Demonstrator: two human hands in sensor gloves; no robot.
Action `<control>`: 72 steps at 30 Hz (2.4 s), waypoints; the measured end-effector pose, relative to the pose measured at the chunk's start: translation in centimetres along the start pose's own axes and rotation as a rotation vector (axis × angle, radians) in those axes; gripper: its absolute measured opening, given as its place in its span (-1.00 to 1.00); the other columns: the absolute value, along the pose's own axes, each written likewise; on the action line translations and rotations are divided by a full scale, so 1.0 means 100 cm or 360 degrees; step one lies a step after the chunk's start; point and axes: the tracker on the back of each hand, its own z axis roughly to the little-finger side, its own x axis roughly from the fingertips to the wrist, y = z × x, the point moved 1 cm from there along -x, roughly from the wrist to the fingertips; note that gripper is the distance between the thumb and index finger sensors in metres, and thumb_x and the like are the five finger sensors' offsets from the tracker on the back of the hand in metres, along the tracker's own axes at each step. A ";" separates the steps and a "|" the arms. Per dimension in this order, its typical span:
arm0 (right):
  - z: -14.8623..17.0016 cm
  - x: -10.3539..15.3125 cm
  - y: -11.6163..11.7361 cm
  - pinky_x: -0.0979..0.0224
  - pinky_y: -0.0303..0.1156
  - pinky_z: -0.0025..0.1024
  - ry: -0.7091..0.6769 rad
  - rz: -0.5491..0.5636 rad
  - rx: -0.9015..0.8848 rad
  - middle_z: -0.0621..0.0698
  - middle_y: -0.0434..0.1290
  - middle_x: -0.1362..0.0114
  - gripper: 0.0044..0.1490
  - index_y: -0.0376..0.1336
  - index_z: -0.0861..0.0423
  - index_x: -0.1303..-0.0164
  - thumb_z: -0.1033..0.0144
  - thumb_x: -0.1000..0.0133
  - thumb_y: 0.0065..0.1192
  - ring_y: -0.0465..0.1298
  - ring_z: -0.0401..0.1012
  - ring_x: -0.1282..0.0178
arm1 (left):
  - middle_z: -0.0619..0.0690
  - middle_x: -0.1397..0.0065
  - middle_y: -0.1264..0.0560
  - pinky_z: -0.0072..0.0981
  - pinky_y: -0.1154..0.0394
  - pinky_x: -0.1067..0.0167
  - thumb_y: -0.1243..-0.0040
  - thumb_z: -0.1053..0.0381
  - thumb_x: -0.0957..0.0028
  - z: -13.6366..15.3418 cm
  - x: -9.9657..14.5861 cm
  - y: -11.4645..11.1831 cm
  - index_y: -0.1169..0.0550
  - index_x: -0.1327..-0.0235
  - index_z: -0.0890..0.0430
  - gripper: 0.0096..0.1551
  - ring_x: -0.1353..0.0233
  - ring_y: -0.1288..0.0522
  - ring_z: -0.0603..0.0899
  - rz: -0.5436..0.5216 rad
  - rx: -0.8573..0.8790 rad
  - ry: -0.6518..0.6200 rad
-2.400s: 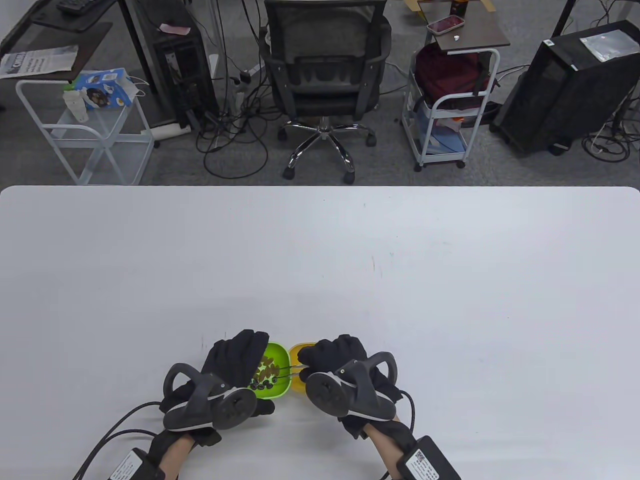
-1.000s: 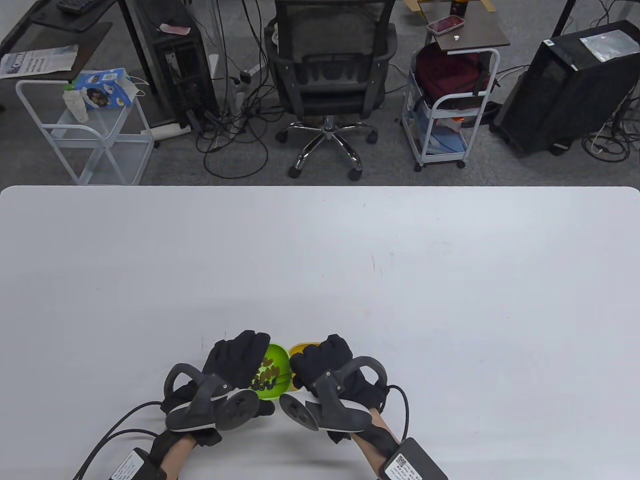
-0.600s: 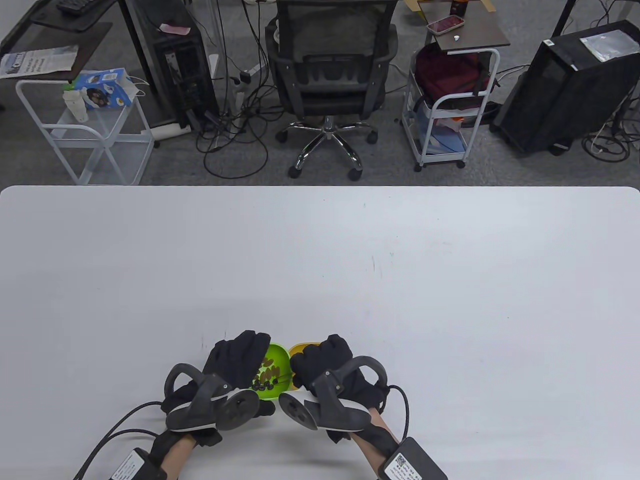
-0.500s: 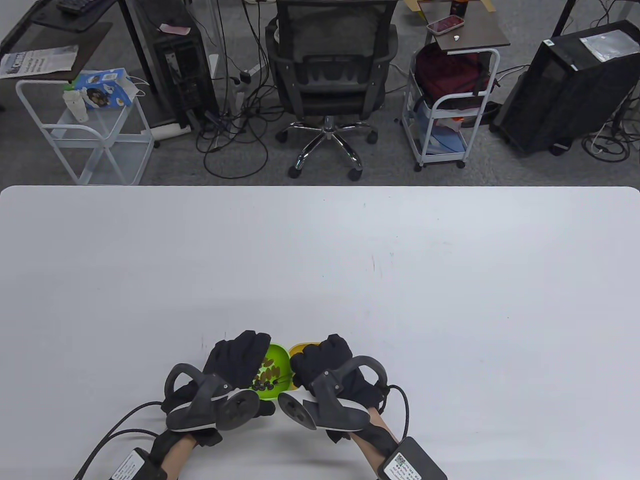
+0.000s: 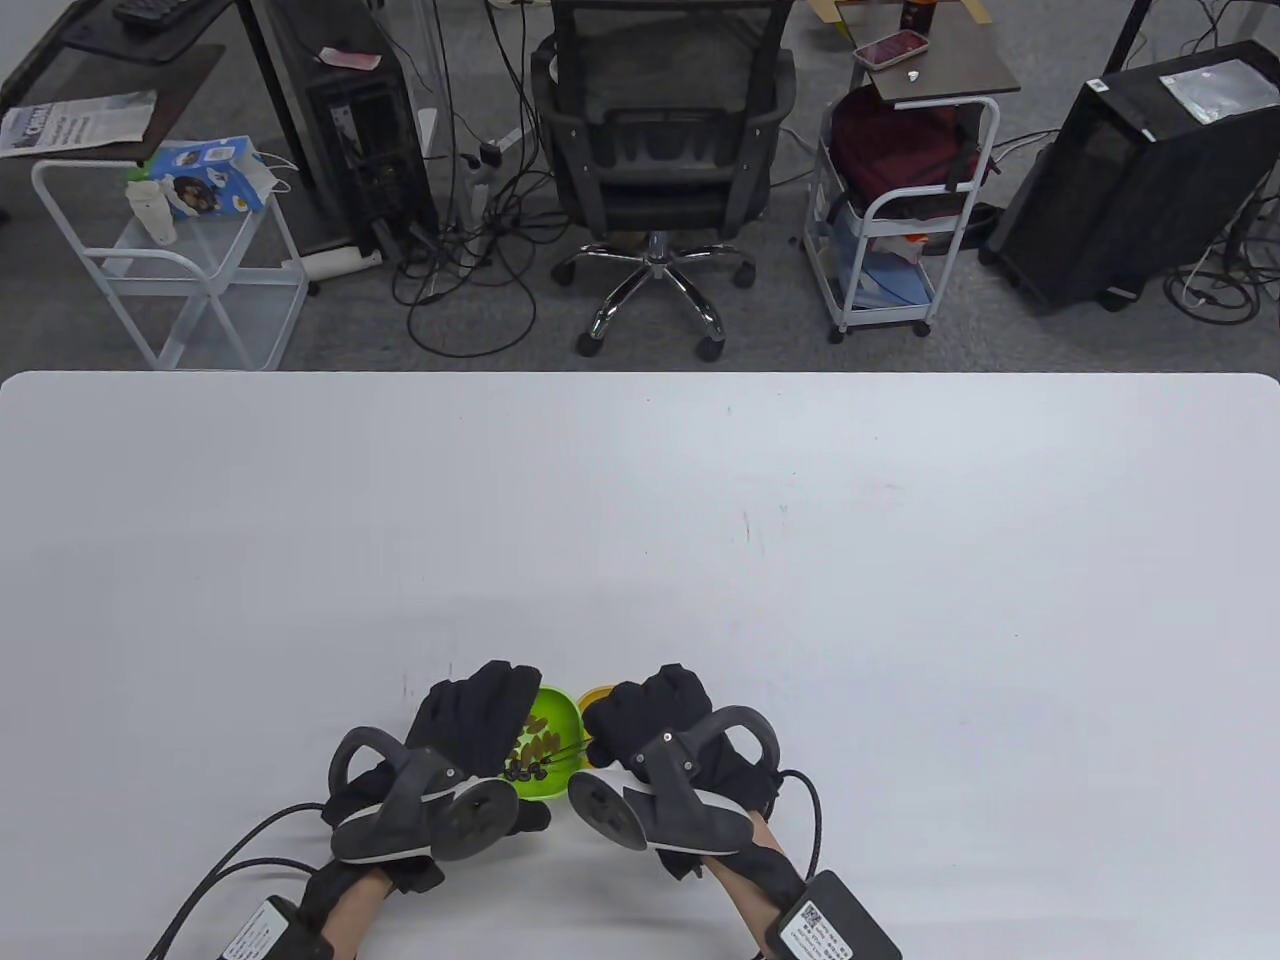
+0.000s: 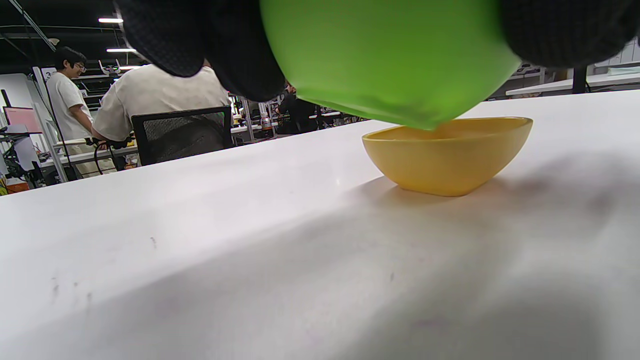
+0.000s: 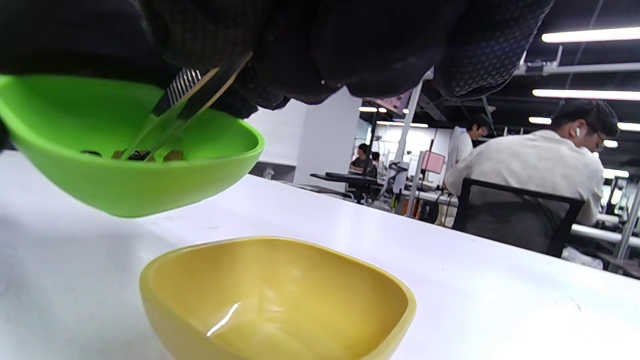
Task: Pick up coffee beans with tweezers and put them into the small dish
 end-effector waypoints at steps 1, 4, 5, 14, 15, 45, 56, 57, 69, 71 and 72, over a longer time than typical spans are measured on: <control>0.002 0.001 -0.002 -0.51 0.43 0.11 0.0006 0.0014 0.0008 -0.13 0.54 0.02 -0.49 0.37 -0.02 -0.10 0.09 0.01 0.09 0.58 -0.21 0.18 | 0.47 -0.68 -0.31 0.39 -0.46 -0.44 -0.15 -0.53 0.24 0.000 0.000 0.000 -0.17 -0.73 0.42 0.46 -0.48 -0.56 0.39 0.0000 -0.0001 0.0000; 0.008 0.003 -0.006 -0.51 0.43 0.11 0.0038 0.0034 -0.0031 -0.13 0.54 0.02 -0.49 0.36 -0.02 -0.10 0.09 0.01 0.09 0.58 -0.21 0.18 | 0.47 -0.68 -0.31 0.39 -0.46 -0.45 -0.15 -0.53 0.24 0.000 0.000 0.000 -0.18 -0.73 0.42 0.46 -0.48 -0.56 0.38 0.0000 -0.0001 0.0000; 0.010 0.004 -0.007 -0.51 0.43 0.11 0.0050 0.0035 -0.0047 -0.13 0.54 0.02 -0.49 0.36 -0.02 -0.10 0.09 0.01 0.09 0.58 -0.21 0.18 | 0.47 -0.68 -0.30 0.39 -0.46 -0.44 -0.15 -0.53 0.24 0.000 0.000 0.000 -0.17 -0.73 0.42 0.46 -0.48 -0.56 0.38 0.0000 -0.0001 0.0001; 0.043 0.011 -0.008 -0.52 0.42 0.12 0.0230 0.0046 -0.0275 -0.12 0.54 0.02 -0.49 0.37 -0.01 -0.10 0.09 0.01 0.09 0.57 -0.20 0.17 | 0.47 -0.68 -0.31 0.39 -0.46 -0.44 -0.15 -0.53 0.24 0.001 0.001 0.000 -0.18 -0.73 0.42 0.46 -0.48 -0.56 0.38 -0.0005 0.0000 0.0003; 0.047 0.011 -0.007 -0.52 0.41 0.12 0.0255 0.0041 -0.0293 -0.12 0.54 0.02 -0.49 0.37 -0.01 -0.10 0.10 0.01 0.09 0.57 -0.20 0.17 | 0.47 -0.68 -0.31 0.39 -0.46 -0.44 -0.15 -0.53 0.24 0.001 0.001 0.000 -0.18 -0.72 0.42 0.46 -0.48 -0.56 0.38 -0.0006 0.0001 0.0004; 0.068 0.017 0.008 -0.51 0.41 0.12 0.0360 0.0079 -0.0344 -0.13 0.54 0.00 -0.45 0.37 -0.01 -0.14 0.08 0.04 0.16 0.58 -0.20 0.16 | 0.47 -0.68 -0.32 0.38 -0.46 -0.44 -0.14 -0.53 0.25 0.002 0.001 -0.001 -0.19 -0.72 0.42 0.46 -0.47 -0.57 0.38 0.0006 -0.0002 0.0008; 0.032 0.012 0.006 -0.50 0.42 0.11 0.0147 0.0135 -0.0274 -0.14 0.54 0.01 -0.45 0.37 -0.01 -0.14 0.08 0.04 0.15 0.59 -0.21 0.16 | 0.47 -0.68 -0.32 0.39 -0.46 -0.44 -0.14 -0.53 0.26 0.002 0.001 -0.001 -0.19 -0.72 0.41 0.46 -0.47 -0.57 0.38 0.0013 0.0000 0.0011; 0.028 0.011 0.008 -0.50 0.42 0.11 0.0127 0.0126 -0.0287 -0.14 0.54 0.00 -0.45 0.37 -0.01 -0.14 0.08 0.04 0.15 0.59 -0.21 0.16 | 0.47 -0.68 -0.32 0.39 -0.46 -0.44 -0.14 -0.53 0.26 0.002 0.001 -0.001 -0.19 -0.72 0.42 0.46 -0.47 -0.57 0.38 0.0014 0.0000 0.0010; 0.011 0.006 0.017 -0.50 0.43 0.11 0.0041 0.0064 -0.0268 -0.14 0.55 0.01 -0.45 0.37 -0.01 -0.14 0.08 0.04 0.15 0.59 -0.21 0.16 | 0.47 -0.68 -0.32 0.38 -0.46 -0.44 -0.14 -0.53 0.26 0.000 0.001 -0.001 -0.19 -0.72 0.41 0.46 -0.47 -0.57 0.38 0.0011 0.0004 0.0008; 0.009 0.006 0.018 -0.50 0.42 0.11 0.0029 0.0057 -0.0281 -0.14 0.55 0.01 -0.45 0.37 -0.01 -0.14 0.09 0.04 0.15 0.59 -0.21 0.16 | 0.47 -0.68 -0.32 0.39 -0.46 -0.44 -0.14 -0.53 0.26 0.000 0.001 -0.001 -0.19 -0.72 0.42 0.46 -0.47 -0.57 0.38 0.0011 0.0003 0.0008; 0.008 0.006 0.018 -0.50 0.43 0.11 0.0022 0.0053 -0.0279 -0.14 0.55 0.01 -0.45 0.37 -0.01 -0.14 0.09 0.04 0.15 0.59 -0.21 0.16 | 0.47 -0.68 -0.32 0.39 -0.46 -0.44 -0.14 -0.53 0.26 0.000 0.001 -0.001 -0.19 -0.72 0.41 0.46 -0.47 -0.57 0.38 0.0009 0.0002 0.0008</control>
